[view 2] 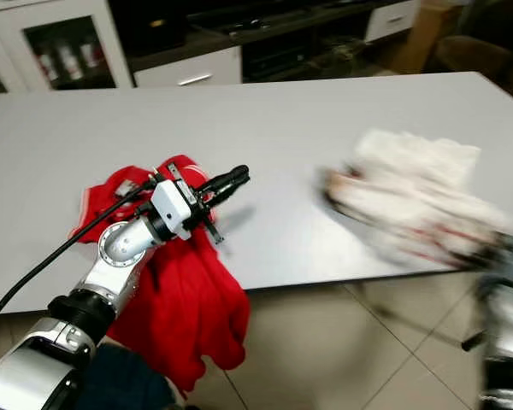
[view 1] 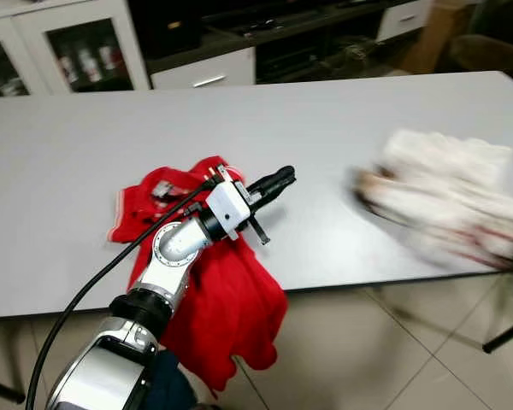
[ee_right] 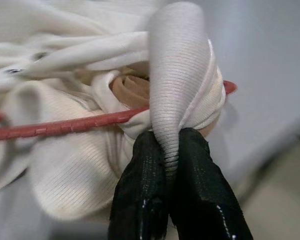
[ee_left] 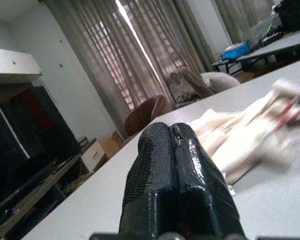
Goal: Hang hanger
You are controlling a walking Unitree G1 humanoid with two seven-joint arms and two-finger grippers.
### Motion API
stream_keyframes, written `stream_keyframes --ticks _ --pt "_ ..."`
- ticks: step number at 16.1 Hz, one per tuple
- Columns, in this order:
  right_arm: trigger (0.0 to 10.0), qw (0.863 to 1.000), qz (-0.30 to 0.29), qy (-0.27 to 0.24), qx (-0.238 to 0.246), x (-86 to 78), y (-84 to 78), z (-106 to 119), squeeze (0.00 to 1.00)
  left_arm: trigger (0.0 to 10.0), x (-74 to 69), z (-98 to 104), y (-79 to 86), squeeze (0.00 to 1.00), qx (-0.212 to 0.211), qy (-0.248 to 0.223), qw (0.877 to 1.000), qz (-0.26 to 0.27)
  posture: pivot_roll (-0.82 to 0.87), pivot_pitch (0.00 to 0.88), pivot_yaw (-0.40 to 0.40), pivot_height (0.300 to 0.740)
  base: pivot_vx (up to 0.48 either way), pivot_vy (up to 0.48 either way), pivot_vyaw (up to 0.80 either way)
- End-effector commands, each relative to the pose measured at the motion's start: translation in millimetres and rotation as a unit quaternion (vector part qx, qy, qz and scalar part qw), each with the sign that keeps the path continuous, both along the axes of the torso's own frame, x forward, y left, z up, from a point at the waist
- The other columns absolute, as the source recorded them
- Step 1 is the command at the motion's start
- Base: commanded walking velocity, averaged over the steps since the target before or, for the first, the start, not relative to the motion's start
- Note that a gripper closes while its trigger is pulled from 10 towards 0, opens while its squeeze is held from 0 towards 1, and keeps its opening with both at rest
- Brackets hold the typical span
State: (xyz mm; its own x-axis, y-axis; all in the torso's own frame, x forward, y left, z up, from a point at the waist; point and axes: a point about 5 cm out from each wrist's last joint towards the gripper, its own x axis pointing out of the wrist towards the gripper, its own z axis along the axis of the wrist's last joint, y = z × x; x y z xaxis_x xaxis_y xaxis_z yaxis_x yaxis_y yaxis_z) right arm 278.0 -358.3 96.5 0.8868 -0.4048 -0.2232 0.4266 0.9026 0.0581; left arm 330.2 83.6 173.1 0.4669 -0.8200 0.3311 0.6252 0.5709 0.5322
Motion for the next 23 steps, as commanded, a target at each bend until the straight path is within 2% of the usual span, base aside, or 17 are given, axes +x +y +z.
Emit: stream_keyframes --ticks 1,2,6,7,8,9,10,11,12,13,16,17,19,20,21,22,23 --pt "0.0 0.999 0.04 -0.012 -0.023 10.7 12.6 9.6 0.0 0.0 0.9 3.9 -2.2 0.0 -0.002 -0.005 1.0 -0.001 0.02 0.053 0.041 0.74 0.0 0.0 0.0" --pt "0.0 0.998 0.061 -0.022 -0.027 18.2 21.3 14.0 0.0 0.0 -0.1 3.2 -5.4 0.0 -0.001 -0.006 1.0 -0.006 0.02 0.053 0.041 0.74 0.0 0.0 0.0" --pt "0.0 0.995 0.084 -0.037 -0.031 24.1 29.3 24.8 0.0 0.0 1.3 2.2 -8.6 0.0 0.015 -0.011 1.0 0.004 0.01 0.053 0.036 0.74 0.0 0.0 0.0" --pt "0.0 0.995 0.083 -0.037 -0.033 20.1 25.6 26.1 0.0 7.2 2.6 0.3 -8.7 0.0 0.027 -0.007 1.0 0.013 0.01 0.053 0.036 0.74 0.0 0.0 0.0" --pt "0.0 0.995 0.088 -0.039 -0.034 16.8 23.8 27.4 0.0 9.5 2.8 -0.7 -9.1 0.0 0.033 -0.005 0.999 0.013 0.01 0.053 0.036 0.74 0.0 0.0 0.0" --pt "0.0 0.993 0.1 -0.043 -0.036 15.5 25.2 29.2 0.0 10.0 2.0 -1.0 -9.7 0.0 0.04 -0.009 0.999 0.009 0.0 0.055 0.038 0.74 0.0 0.0 0.0" --pt "0.0 0.988 0.14 -0.052 -0.04 13.4 32.1 33.5 0.0 10.0 0.2 -1.5 -12.1 0.0 0.054 -0.02 0.998 0.0 0.0 0.055 0.041 0.74 0.0 0.0 0.0" --pt "0.0 0.984 0.166 -0.057 -0.044 12.4 37.4 36.1 0.0 10.0 -0.5 -0.8 -13.2 0.7 0.056 -0.028 0.998 0.001 0.0 0.055 0.041 0.74 0.0 0.0 0.0" --pt "0.0 0.97 0.228 -0.066 -0.046 9.3 52.6 41.5 0.0 10.0 -2.8 1.0 -16.0 1.0 0.065 -0.049 0.997 -0.009 -0.01 0.056 0.045 0.74 0.0 0.0 0.0" --pt "0.0 0.962 0.26 -0.068 -0.046 7.4 60.8 43.2 0.0 10.0 -4.8 0.4 -18.5 1.0 0.08 -0.059 0.995 -0.02 -0.01 0.055 0.048 0.74 0.0 0.0 0.0" --pt "0.0 0.95 0.298 -0.078 -0.043 3.4 73.0 47.6 0.0 10.0 -6.0 2.7 -23.8 1.0 0.104 -0.099 0.99 -0.01 -0.02 0.053 0.053 0.74 0.0 0.0 0.0" --pt "0.0 0.941 0.324 -0.085 -0.04 0.0 79.4 51.6 0.0 10.0 -5.6 3.1 -25.1 0.0 0.106 -0.101 0.989 -0.008 -0.02 0.052 0.053 0.74 0.0 0.0 0.0" --pt "0.0 0.923 0.374 -0.083 -0.038 -7.6 89.0 57.3 0.0 10.0 -5.8 2.7 -26.0 0.0 0.109 -0.103 0.989 -0.011 -0.02 0.052 0.053 0.74 0.0 0.0 0.0" --pt "0.8 0.92 0.383 -0.074 -0.042 -9.4 90.4 56.9 0.0 10.0 -5.9 2.4 -26.2 0.0 0.11 -0.105 0.988 -0.01 -0.02 0.052 0.053 0.74 0.0 0.0 0.0" --pt "8.0 0.919 0.385 -0.048 -0.069 -11.0 90.8 53.1 0.0 10.0 -6.2 1.5 -26.6 0.0 0.112 -0.108 0.988 -0.008 -0.02 0.051 0.052 0.74 0.0 0.0 0.0" --pt "10.0 0.92 0.38 -0.039 -0.085 -10.9 91.0 52.5 0.0 10.0 -6.1 0.5 -26.8 0.0 0.115 -0.11 0.987 -0.005 -0.02 0.051 0.052 0.74 0.0 0.0 0.0" --pt "10.0 0.919 0.384 -0.044 -0.077 -12.2 93.7 55.7 0.36 10.0 -6.1 0.4 -27.2 0.0 0.115 -0.112 0.987 -0.004 -0.02 0.053 0.048 0.74 0.0 0.0 0.0"
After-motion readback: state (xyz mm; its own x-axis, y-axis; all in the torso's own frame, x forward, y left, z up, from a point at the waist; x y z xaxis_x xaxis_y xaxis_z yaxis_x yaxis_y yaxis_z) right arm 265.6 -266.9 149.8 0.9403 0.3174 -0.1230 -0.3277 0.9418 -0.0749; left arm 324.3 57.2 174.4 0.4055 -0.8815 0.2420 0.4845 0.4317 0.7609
